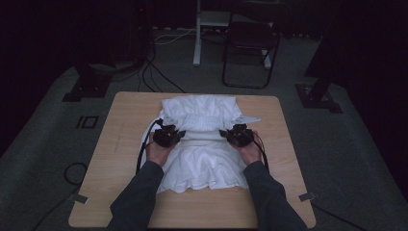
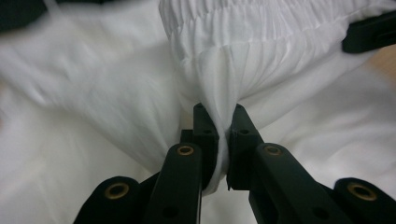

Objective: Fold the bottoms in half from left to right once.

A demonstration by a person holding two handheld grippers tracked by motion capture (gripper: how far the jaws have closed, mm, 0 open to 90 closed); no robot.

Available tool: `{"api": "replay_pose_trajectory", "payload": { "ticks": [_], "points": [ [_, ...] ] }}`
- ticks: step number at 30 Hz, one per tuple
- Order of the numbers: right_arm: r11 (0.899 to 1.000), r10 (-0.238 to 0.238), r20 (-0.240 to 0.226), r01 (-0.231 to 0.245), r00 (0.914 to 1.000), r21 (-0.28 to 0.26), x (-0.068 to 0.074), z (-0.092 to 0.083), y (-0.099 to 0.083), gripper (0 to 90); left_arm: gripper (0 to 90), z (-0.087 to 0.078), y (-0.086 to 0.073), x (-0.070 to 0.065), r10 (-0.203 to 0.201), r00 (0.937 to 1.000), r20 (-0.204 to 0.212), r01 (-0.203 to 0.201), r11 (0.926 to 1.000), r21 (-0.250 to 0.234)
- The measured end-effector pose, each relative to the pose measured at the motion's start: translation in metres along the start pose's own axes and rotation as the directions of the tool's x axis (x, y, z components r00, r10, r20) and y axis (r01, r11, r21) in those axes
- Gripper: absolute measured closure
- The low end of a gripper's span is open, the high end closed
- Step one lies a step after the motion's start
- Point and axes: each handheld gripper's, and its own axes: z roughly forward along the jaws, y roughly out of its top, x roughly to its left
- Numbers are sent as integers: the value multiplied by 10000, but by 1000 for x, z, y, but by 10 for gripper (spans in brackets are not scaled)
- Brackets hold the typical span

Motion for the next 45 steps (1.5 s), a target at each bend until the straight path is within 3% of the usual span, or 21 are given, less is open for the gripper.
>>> {"api": "replay_pose_trajectory", "payload": {
  "ticks": [3,6,9,11,13,14,15,22,23,28,30,31,33,35,37,38,39,41,42,44,45],
  "points": [
    [9937,-603,42,604,9982,-944,9,-35,22,843,849,-29,13,-13,495,9987,92,-486,9958,-774],
    [9880,-1031,81,1033,9946,-1145,20,-55,26,843,848,-44,9,-27,951,9954,75,-941,9916,-885],
    [9876,-1428,-19,1423,9898,-663,31,-59,8,842,844,-45,-9,-35,1140,9932,242,-1125,9921,-559],
    [9883,-1507,-161,1503,9884,-248,35,-54,-9,841,839,-36,-30,-39,1390,9901,203,-1388,9903,-89],
    [9883,-1523,-220,1523,9881,1,37,-49,-19,841,837,-36,-30,-39,1390,9901,203,-1388,9903,-89],
    [9877,-1452,-332,1469,9888,539,39,-37,-37,841,834,-18,-58,-37,950,9945,431,-978,9929,684],
    [9874,-1375,-397,1401,9897,741,39,-32,-45,840,832,-13,-65,-37,857,9952,477,-895,9923,855],
    [9829,-1086,-680,1174,9918,1417,42,-19,-78,812,782,-5,-93,-41,795,9940,746,-888,9875,1304],
    [9813,-1118,-709,1214,9912,1496,43,-19,-82,785,763,-4,-101,-43,863,9928,830,-983,9833,1534],
    [9735,-1234,-328,1274,9918,1898,46,-27,-93,551,591,-21,-110,-45,502,9966,655,-603,9849,1623],
    [9700,-1395,-215,1410,9900,1978,47,-31,-95,518,542,-28,-112,-47,533,9973,512,-608,9853,1594],
    [9615,-1722,-85,1700,9850,2159,48,-41,-101,469,535,-41,-119,-48,687,9971,336,-733,9842,1614],
    [9501,-2002,143,1906,9796,2470,46,-49,-109,452,521,-50,-127,-48,834,9964,167,-850,9775,1929],
    [9431,-1980,241,1838,9799,2771,41,-55,-118,502,521,-52,-136,-47,1008,9949,-31,-971,9658,2404],
    [9447,-1876,244,1735,9820,2782,38,-58,-122,502,530,-52,-136,-47,1008,9949,-31,-971,9658,2404],
    [9537,-1417,81,1343,9899,2693,31,-64,-127,640,590,-53,-147,-40,909,9959,32,-887,9628,2552],
    [9547,-1349,103,1272,9908,2689,29,-66,-128,699,631,-54,-148,-38,835,9965,21,-814,9646,2507],
    [9553,-1214,237,1103,9923,2744,25,-71,-130,809,788,-57,-148,-35,1192,9925,-257,-1085,9594,2603],
    [9549,-1182,328,1045,9925,2780,24,-73,-131,835,853,-59,-149,-33,1322,9906,-355,-1182,9570,2650],
    [9526,-1121,416,955,9928,2889,22,-78,-133,853,872,-65,-151,-28,1514,9874,-450,-1323,9485,2878],
    [9526,-1121,416,955,9928,2889,22,-78,-133,853,875,-65,-151,-28,1514,9874,-450,-1323,9485,2878]
  ]
}}
